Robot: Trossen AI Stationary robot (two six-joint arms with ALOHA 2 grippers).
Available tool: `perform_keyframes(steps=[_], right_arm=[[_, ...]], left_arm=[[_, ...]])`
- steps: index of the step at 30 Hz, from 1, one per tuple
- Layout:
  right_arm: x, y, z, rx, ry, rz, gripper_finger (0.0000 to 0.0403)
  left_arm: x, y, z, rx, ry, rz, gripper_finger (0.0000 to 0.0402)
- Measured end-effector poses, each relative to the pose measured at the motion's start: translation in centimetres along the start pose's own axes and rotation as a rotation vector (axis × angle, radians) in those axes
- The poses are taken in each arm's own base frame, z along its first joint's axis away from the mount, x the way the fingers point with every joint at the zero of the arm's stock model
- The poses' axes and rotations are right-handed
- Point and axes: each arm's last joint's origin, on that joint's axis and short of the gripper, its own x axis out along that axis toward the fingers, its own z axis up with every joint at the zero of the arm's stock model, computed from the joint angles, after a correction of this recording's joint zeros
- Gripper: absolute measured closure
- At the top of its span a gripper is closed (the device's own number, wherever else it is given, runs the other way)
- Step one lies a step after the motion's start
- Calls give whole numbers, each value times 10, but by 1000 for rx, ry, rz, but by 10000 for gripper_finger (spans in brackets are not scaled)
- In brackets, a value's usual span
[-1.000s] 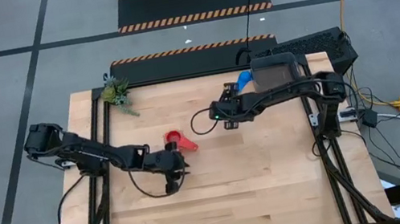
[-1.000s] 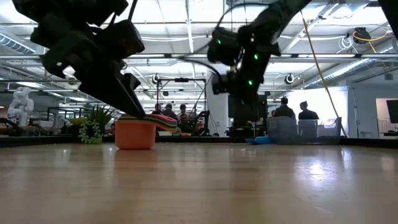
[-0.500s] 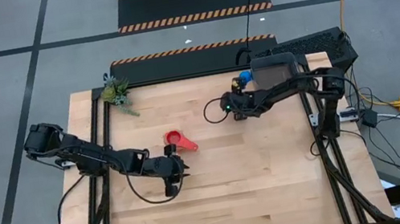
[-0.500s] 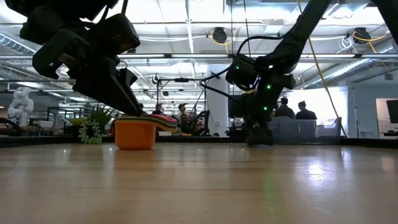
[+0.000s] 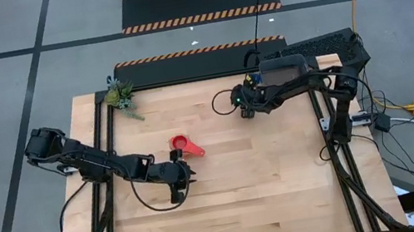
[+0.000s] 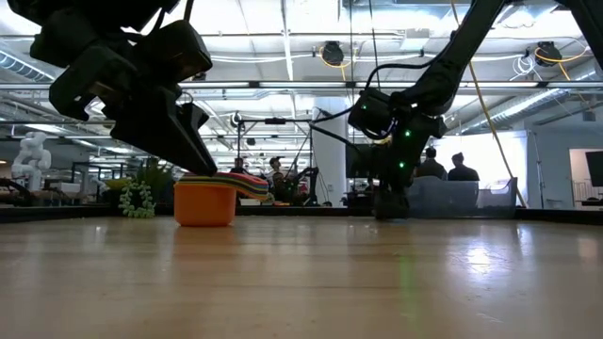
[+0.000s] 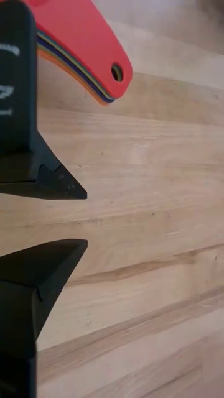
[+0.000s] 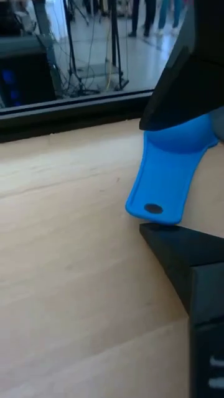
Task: Nest measuring cups in basket
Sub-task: Stack the blue measuring cup on top of the light red measuring cup
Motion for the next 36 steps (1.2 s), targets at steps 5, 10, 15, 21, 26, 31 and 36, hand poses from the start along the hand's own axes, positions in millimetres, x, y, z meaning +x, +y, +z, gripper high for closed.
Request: perform_keyframes(steps=[5,10,15,21,26,31,36], right_arm=[[4,-6,-2,44,-6,16,163],[7,-8,-3,68,-21,67,189],[9,-10,-5,111,-19,85,247],[10,-9,-5,106,-31,122,347],[9,-9,-4,105,-38,122,392],[-4,-5,4,104,-87,122,400],[-41,-10,17,178,-207,136,403]], left_arm=[[0,1,0,-1,-3,16,286],[0,0,2,-4,-21,15,286],[0,0,3,-6,-35,13,286],[0,0,3,-6,-36,13,286],[0,0,4,-6,-39,13,286],[0,0,5,3,-56,12,286],[0,1,8,20,-83,40,286]])
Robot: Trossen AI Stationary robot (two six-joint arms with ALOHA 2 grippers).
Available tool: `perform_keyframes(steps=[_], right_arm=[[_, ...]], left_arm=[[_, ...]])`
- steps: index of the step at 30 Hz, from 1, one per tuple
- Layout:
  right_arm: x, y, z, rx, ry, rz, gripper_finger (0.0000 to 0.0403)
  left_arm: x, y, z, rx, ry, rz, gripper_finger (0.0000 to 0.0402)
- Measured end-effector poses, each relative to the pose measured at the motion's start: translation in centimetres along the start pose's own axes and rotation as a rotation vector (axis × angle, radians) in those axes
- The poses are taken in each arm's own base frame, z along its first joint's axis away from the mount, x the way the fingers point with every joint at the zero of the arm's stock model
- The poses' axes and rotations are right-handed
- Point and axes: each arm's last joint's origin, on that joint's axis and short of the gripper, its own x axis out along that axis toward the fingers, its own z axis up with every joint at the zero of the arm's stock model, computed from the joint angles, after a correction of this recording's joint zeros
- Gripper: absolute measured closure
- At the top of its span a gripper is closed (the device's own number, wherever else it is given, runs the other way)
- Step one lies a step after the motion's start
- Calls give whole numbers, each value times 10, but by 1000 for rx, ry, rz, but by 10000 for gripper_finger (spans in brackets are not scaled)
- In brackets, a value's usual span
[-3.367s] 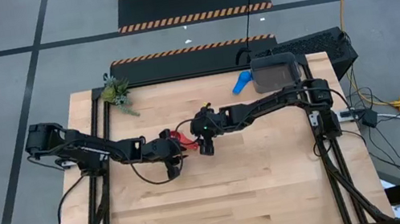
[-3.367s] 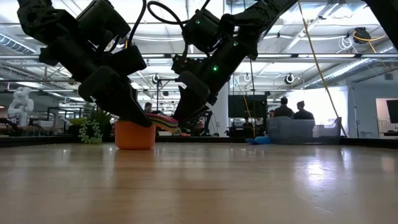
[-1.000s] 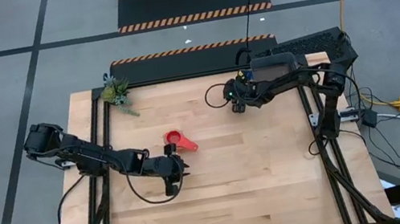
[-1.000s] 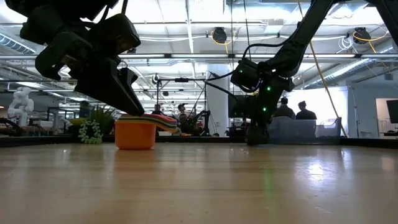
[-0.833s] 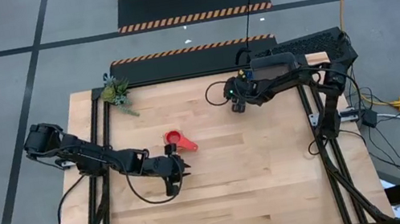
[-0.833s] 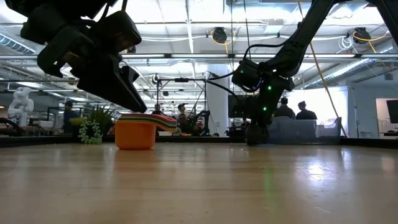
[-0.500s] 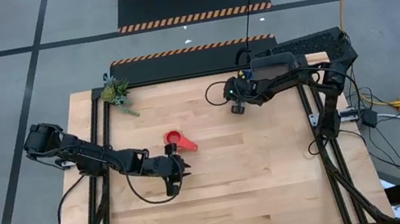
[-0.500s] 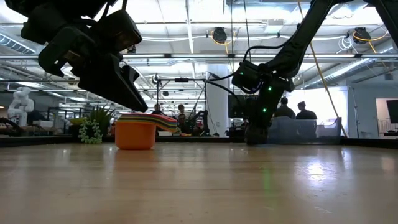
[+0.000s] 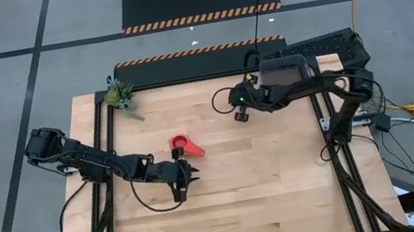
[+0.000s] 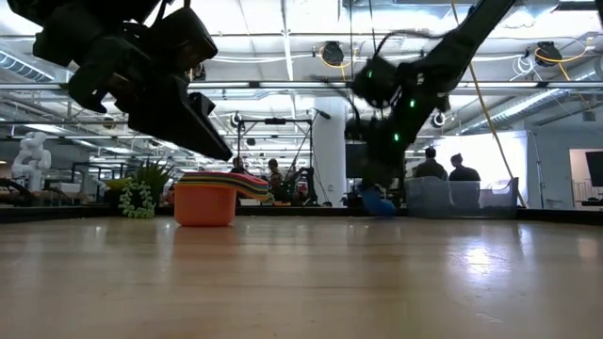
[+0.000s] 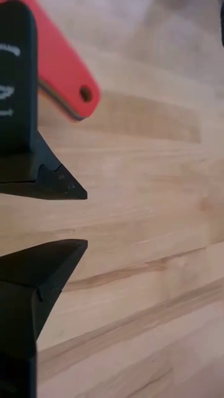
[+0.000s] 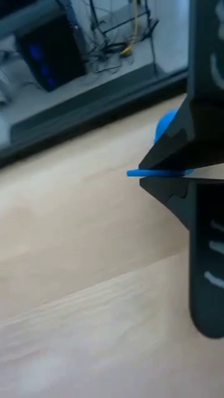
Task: Nest measuring cups in basket
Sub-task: Stack the blue measuring cup on top of the light red measuring cup
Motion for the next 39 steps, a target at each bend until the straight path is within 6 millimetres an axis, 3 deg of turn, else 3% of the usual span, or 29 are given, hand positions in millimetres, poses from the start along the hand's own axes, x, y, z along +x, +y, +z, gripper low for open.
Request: perform_keyframes(steps=[7,14,20,27,31,39], right_arm=[[-60,4,26,107,-193,-38,402],[-113,16,38,212,-362,26,402],[-151,38,45,253,-494,81,402],[-185,66,52,290,-673,168,402],[-204,76,55,327,-813,238,402],[-206,84,31,543,-1136,426,402]], left_arm=[[-5,1,13,63,-120,44,286],[-31,5,35,142,-285,148,286],[-49,12,49,261,-377,295,273],[-51,23,54,315,-390,422,197],[-53,26,55,213,-418,410,155],[-58,22,60,260,-456,422,143]])
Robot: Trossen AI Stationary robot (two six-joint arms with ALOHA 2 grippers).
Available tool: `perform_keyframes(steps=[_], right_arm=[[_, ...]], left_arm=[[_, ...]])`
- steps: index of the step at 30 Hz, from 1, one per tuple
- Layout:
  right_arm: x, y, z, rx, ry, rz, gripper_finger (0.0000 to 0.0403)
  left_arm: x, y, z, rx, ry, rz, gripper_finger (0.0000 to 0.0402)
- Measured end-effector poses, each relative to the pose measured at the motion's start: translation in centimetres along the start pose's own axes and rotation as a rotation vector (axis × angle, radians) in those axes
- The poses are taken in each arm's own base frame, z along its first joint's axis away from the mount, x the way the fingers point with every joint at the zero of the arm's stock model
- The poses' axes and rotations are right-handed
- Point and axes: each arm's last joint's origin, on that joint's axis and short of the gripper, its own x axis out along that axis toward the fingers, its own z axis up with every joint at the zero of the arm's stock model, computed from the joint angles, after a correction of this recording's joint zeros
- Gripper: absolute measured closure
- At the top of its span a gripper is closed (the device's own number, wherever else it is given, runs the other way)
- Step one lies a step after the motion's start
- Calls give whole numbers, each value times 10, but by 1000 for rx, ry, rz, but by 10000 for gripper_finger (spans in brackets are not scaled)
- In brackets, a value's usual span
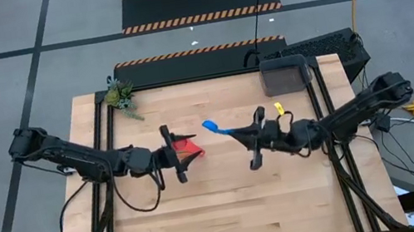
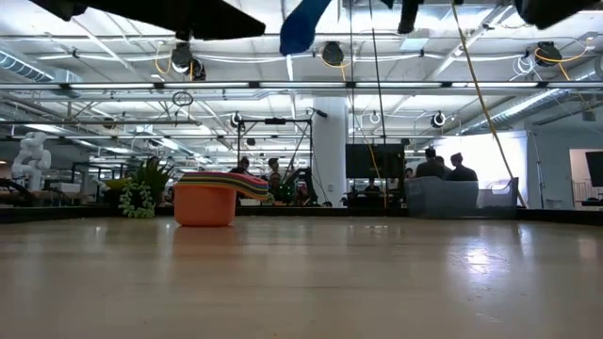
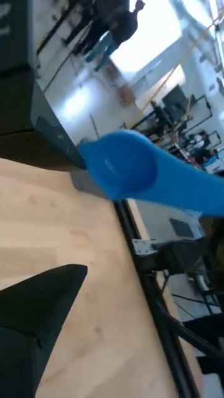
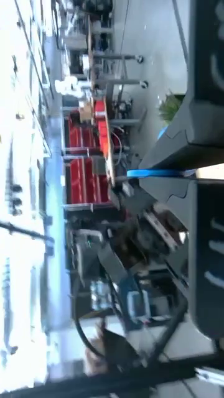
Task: Nest measuring cups in basket
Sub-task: Stack the blue measuring cup on top of the light red measuring cup
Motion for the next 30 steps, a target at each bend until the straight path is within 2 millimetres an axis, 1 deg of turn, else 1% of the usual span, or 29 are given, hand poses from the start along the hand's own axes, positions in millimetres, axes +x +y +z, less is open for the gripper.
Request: perform_keyframes(steps=[6,9,12,16,18,20,22,26,30], right_arm=[[5,2,-15,73,-64,-12,403],[9,1,-22,123,-123,-19,403],[12,0,-31,164,-164,-18,403],[17,-3,-43,215,-192,-32,403],[22,-3,-50,234,-192,-37,403],[30,-2,-55,248,-191,-43,403],[39,1,-58,262,-195,-35,403],[57,8,-65,286,-206,7,403],[67,11,-69,318,-213,29,403]], left_arm=[[-6,-5,3,124,53,131,152],[-10,-8,9,153,27,156,142],[-13,-11,15,158,-18,157,113],[-17,-11,21,140,-43,205,54],[-17,-10,22,132,-47,216,24],[-16,-9,22,127,-50,222,8],[-15,-9,21,133,-41,224,9],[-13,-11,18,165,-22,218,26],[-11,-16,14,201,17,220,33]])
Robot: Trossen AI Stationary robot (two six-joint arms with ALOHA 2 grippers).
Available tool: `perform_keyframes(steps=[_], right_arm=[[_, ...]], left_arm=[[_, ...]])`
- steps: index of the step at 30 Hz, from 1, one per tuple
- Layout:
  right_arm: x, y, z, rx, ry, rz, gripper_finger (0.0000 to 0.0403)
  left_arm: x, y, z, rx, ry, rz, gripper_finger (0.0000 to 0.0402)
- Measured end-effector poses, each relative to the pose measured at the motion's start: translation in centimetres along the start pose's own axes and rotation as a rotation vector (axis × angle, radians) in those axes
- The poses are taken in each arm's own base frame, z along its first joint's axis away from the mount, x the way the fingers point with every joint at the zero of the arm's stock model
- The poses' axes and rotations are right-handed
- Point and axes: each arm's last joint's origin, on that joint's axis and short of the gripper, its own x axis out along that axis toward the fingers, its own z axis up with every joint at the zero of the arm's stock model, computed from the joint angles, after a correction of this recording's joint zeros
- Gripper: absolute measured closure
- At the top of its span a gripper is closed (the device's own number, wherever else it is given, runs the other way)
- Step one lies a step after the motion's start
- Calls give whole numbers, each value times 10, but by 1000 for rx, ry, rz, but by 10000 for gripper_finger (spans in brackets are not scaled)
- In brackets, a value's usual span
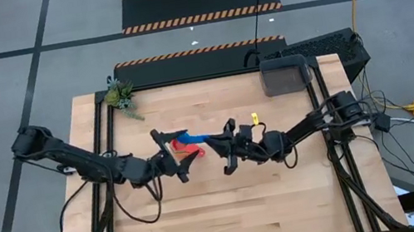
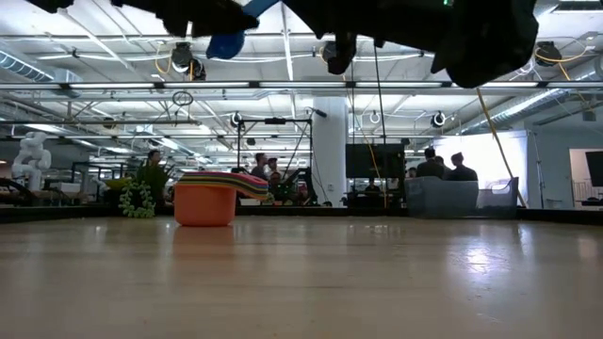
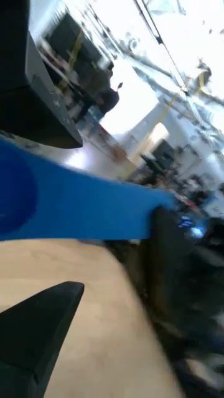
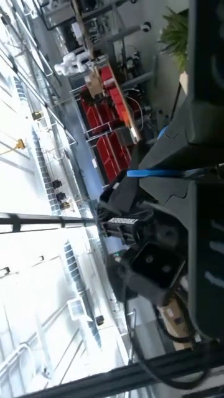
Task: Nest measuring cups in basket
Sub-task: Stack the blue measuring cup on top of the light red measuring cup
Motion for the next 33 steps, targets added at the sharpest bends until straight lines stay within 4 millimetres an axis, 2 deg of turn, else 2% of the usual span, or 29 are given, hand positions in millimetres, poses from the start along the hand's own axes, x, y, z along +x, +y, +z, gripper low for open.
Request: perform_keyframes(steps=[7,15,26,33], right_arm=[[4,-4,-2,62,-6,-14,403],[5,-6,-2,62,-6,-21,403],[6,-11,-4,54,23,-44,403],[7,-12,-4,52,24,-48,403]], left_arm=[[2,-6,-6,87,83,54,34],[10,-2,-13,133,135,90,40],[16,2,-13,204,184,73,148],[25,9,-10,196,222,60,175]])
